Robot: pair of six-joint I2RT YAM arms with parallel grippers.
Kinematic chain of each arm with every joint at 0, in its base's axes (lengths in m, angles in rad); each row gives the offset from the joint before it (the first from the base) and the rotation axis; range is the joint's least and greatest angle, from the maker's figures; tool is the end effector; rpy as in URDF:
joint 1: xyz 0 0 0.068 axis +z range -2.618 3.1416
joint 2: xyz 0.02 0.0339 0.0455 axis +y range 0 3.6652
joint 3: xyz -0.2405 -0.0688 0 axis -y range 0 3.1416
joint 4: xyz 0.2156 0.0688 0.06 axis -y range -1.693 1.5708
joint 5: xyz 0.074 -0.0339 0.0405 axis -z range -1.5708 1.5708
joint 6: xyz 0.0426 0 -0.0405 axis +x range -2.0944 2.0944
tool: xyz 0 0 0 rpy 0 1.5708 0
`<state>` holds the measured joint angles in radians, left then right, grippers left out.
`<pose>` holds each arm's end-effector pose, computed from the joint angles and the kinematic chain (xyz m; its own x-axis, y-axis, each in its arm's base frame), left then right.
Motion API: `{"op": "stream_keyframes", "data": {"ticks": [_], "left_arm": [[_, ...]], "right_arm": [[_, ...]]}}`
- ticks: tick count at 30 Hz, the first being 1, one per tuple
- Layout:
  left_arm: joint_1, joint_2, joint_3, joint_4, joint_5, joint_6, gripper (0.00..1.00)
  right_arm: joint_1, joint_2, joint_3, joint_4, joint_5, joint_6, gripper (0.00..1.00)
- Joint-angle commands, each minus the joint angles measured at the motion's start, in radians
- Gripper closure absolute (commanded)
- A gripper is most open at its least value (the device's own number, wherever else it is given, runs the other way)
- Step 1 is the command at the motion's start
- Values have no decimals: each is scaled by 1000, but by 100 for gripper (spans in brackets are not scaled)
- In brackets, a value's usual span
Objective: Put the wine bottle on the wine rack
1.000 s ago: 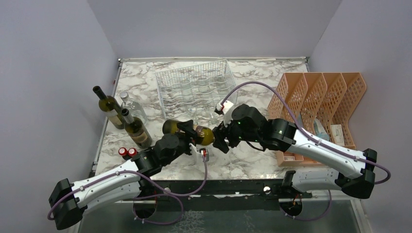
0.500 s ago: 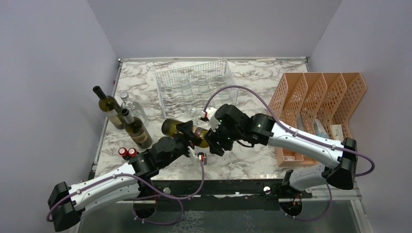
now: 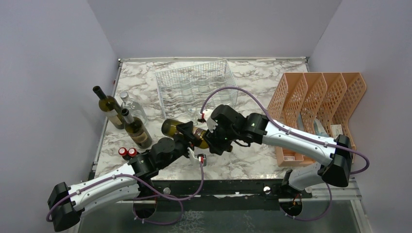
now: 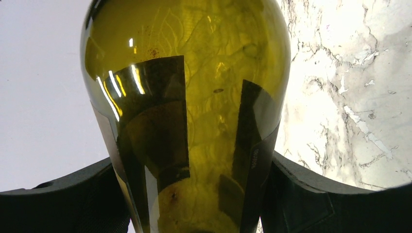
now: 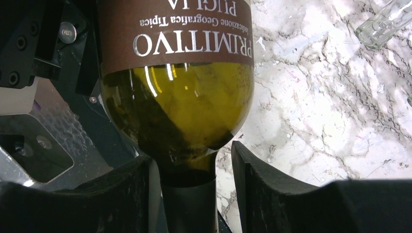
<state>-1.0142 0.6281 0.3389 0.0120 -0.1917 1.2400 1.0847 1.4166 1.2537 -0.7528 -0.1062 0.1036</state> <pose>0.0917 -0.1320 0.2191 0.6498 0.7131 -0.2631 0.3760 -0.0008 0.9266 0.1251 0.2465 0.2831 -0.4625 -0.6552 -0.5973 -0.8662 0.4778 0.1466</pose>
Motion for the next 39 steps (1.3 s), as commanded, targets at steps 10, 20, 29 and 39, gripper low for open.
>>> {"op": "stream_keyframes", "data": {"ticks": [10, 20, 29, 39], "left_arm": [[-5, -29, 15, 115, 18, -11, 100], [-5, -37, 6, 110, 35, -48, 26], [-5, -27, 22, 64, 58, -59, 1], [-5, -87, 129, 54, 34, -298, 1]], "right_arm": [[-4, 26, 7, 0, -1, -10, 84], [-4, -41, -4, 21, 65, -2, 99], [-5, -102, -36, 46, 169, 58, 99], [-3, -200, -87, 76, 309, 183, 99]]}}
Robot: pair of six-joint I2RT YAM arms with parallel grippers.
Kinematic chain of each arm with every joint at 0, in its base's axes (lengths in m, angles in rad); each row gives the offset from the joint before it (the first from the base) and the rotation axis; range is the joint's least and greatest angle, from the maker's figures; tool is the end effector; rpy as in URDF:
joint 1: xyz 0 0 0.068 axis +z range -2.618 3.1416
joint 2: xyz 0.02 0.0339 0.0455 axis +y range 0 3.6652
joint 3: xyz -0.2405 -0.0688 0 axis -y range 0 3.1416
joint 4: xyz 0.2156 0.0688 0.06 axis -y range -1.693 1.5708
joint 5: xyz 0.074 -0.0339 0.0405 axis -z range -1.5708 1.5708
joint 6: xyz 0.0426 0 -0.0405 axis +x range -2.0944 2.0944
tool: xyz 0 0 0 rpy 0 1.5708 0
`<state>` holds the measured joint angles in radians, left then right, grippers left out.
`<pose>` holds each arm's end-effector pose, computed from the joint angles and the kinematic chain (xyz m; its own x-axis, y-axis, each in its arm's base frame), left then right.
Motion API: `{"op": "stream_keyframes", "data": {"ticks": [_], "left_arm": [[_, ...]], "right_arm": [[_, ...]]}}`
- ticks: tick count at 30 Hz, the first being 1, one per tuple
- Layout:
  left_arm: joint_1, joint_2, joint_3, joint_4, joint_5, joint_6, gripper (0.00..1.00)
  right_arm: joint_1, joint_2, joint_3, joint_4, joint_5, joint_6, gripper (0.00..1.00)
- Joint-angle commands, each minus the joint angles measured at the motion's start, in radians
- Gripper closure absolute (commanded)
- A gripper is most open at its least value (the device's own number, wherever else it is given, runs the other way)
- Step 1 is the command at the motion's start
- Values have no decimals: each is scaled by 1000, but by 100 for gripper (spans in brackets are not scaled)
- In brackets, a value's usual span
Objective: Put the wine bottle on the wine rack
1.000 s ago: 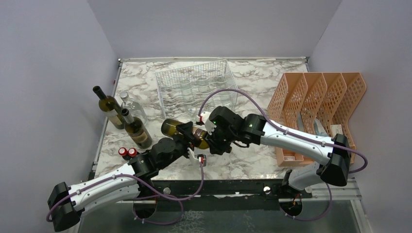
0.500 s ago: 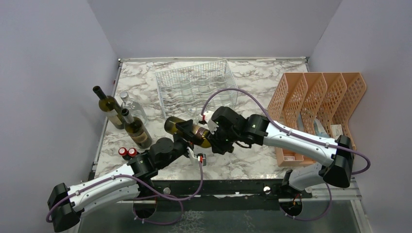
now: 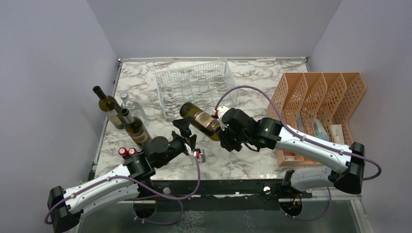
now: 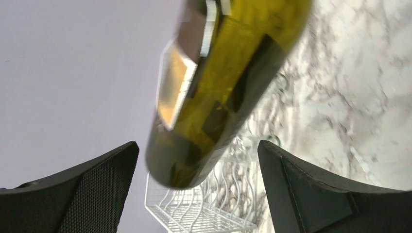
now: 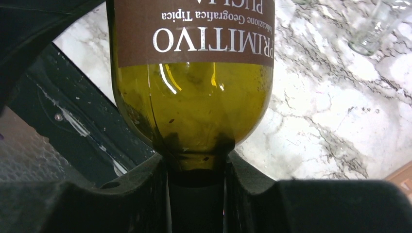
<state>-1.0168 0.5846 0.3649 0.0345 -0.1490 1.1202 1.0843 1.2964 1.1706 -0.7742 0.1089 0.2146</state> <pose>0.0880 -0.1303 0.2364 0.6458 0.6482 -0.4034 0.4200 0.1396 0.8967 0.1203 0.2176 0.2863 -0.5382 -0.5649 -0.6255 -0.7497 0.6599 0.0492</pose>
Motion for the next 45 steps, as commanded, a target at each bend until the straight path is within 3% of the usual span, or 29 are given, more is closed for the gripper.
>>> {"op": "stream_keyframes", "data": {"ticks": [1, 5, 7, 20, 29, 37, 45], "left_arm": [[-2, -51, 131, 40, -41, -240, 1], [-2, -65, 253, 45, -216, -515, 1], [-2, -66, 317, 9, -230, -601, 1], [-2, -1, 586, -115, -277, -919, 1], [-2, 47, 635, -95, -353, -949, 1], [-2, 148, 627, 42, -486, -874, 1], [-2, 184, 650, 46, -552, -875, 1]], "right_arm": [[-3, -95, -12, 104, 99, 85, 99], [-4, -140, -57, 144, 85, 118, 99], [-3, -150, -78, 172, 54, 119, 99], [-4, -9, -78, 286, -133, 66, 99], [-3, 179, -13, 370, -154, 109, 99], [-3, 313, 40, 491, -73, 254, 99], [-4, 422, 94, 576, 10, 368, 99]]}}
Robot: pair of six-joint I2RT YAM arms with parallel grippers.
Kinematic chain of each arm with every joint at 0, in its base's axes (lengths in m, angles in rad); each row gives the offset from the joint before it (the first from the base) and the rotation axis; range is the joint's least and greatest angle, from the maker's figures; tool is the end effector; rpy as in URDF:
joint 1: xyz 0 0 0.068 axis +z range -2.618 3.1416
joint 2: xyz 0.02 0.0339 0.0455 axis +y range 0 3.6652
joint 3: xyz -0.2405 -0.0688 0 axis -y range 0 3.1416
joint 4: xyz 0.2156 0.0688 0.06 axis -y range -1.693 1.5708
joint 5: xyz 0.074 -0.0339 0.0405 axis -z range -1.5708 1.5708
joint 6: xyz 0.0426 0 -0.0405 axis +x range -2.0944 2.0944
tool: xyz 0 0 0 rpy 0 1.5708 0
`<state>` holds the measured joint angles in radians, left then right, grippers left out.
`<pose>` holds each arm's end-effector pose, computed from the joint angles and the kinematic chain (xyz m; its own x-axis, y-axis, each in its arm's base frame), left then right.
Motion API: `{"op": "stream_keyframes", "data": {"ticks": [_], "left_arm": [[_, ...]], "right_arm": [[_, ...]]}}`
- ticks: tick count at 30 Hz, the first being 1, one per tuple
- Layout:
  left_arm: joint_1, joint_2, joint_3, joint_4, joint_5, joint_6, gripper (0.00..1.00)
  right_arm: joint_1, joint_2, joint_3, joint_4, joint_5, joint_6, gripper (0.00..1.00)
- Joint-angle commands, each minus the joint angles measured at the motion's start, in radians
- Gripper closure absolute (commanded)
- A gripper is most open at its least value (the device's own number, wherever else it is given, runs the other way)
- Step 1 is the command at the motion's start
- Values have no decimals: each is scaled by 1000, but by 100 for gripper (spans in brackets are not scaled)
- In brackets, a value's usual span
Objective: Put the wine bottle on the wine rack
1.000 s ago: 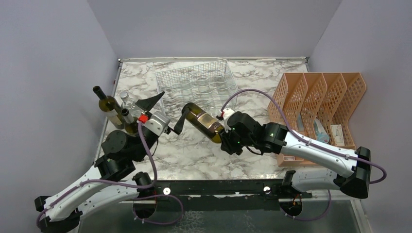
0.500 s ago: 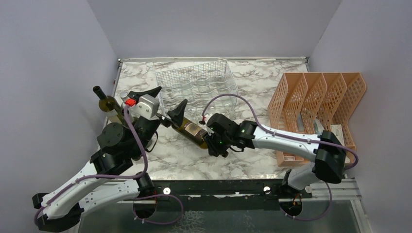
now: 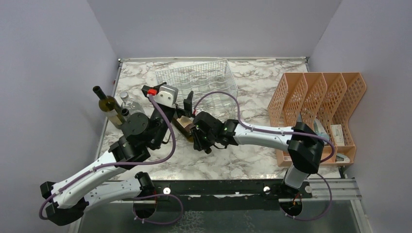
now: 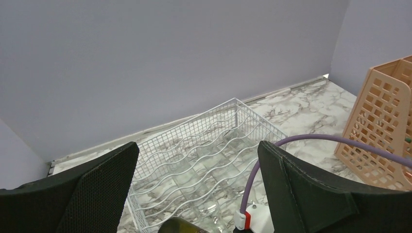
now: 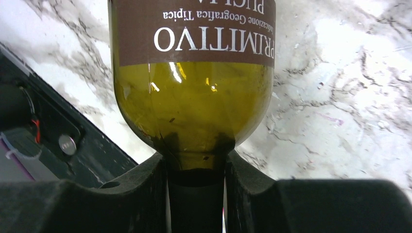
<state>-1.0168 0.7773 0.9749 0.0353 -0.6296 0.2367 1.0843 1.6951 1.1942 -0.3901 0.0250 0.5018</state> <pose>0.1022 -0.1175 0.4084 0.2085 0.0232 -0.9777 0.3467 0.9330 0.0961 0.1604 0.3010 0.2106 -0.7403 -0.3712 -0.5605 -0.5934 0.7526 0.2853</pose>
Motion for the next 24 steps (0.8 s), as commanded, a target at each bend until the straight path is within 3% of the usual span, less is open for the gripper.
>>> {"op": "stream_keyframes", "data": {"ticks": [1, 10, 20, 24], "left_arm": [[-2, -9, 45, 42, -72, 6, 1], [-2, -10, 99, -34, -77, -25, 1], [-2, -7, 193, -186, -44, -85, 1], [-1, -7, 216, -227, -21, -107, 1]], "right_arm": [[-3, 36, 79, 208, 100, 90, 99], [-3, 150, 156, 341, 183, 202, 99], [-3, 317, 320, 378, 286, 311, 99], [-3, 383, 405, 370, 326, 338, 94]]}}
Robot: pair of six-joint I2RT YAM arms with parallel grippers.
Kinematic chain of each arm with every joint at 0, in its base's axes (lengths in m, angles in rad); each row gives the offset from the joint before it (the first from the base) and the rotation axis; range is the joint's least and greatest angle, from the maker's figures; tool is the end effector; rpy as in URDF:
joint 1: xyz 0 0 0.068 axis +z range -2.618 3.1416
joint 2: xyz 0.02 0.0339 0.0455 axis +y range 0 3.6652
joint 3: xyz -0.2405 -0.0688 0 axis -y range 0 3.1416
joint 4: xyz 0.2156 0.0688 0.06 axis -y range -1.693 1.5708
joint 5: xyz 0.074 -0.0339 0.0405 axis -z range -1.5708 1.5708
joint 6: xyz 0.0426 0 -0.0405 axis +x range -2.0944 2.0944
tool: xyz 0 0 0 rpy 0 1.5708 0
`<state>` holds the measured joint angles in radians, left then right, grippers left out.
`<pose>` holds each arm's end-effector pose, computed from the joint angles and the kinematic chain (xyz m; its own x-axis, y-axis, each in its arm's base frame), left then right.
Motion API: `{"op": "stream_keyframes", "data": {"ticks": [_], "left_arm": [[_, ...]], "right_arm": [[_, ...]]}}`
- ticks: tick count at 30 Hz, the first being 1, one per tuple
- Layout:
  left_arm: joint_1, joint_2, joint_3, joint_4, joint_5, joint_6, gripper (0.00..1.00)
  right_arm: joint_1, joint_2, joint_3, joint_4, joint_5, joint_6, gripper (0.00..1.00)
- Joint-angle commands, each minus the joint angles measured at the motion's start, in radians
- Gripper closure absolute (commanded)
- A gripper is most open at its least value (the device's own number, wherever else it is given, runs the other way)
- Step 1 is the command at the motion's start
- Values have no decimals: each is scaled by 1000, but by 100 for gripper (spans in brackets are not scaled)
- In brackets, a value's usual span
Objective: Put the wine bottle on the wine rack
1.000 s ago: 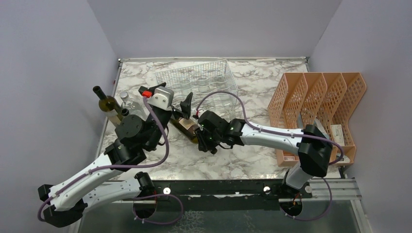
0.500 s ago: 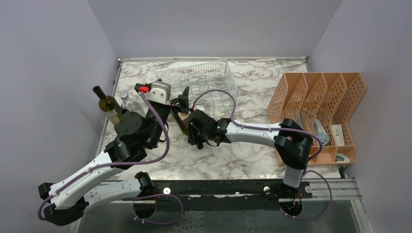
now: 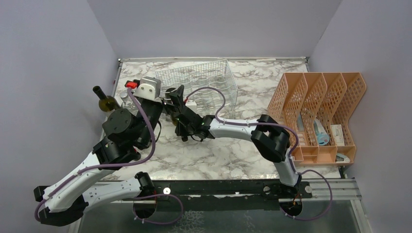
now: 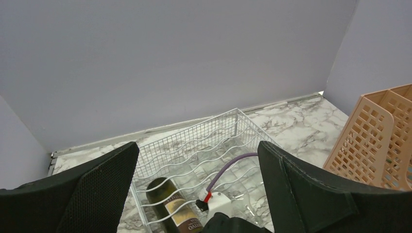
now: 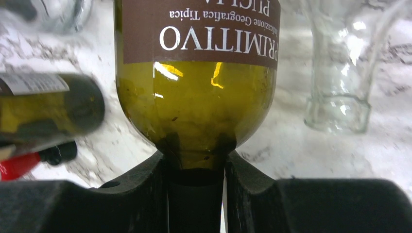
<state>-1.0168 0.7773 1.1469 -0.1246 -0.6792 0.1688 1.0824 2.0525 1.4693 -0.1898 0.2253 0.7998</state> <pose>0.0921 -0.0981 0.4420 0.1831 -0.0475 -0.9819 0.3148 0.9491 0.0128 0.2088 0.3727 0.1773 -0.7919 -0.0004 -0.6107 -0.3125 0.8594 0.4047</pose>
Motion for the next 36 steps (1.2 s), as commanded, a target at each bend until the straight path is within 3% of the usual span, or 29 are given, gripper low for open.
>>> {"op": "stream_keyframes", "data": {"ticks": [1, 8, 26, 36], "left_arm": [[-1, -6, 47, -72, 30, -40, 1], [-2, -14, 58, -72, 46, -40, 1], [-2, 7, 71, -98, 36, -37, 1], [-2, 26, 92, -115, 42, -34, 1]], "right_arm": [[-4, 46, 155, 160, 127, 43, 92], [-26, 164, 290, 119, 88, 58, 85], [-68, 268, 399, 85, 47, 52, 66], [-72, 242, 368, 116, 46, 26, 38]]}}
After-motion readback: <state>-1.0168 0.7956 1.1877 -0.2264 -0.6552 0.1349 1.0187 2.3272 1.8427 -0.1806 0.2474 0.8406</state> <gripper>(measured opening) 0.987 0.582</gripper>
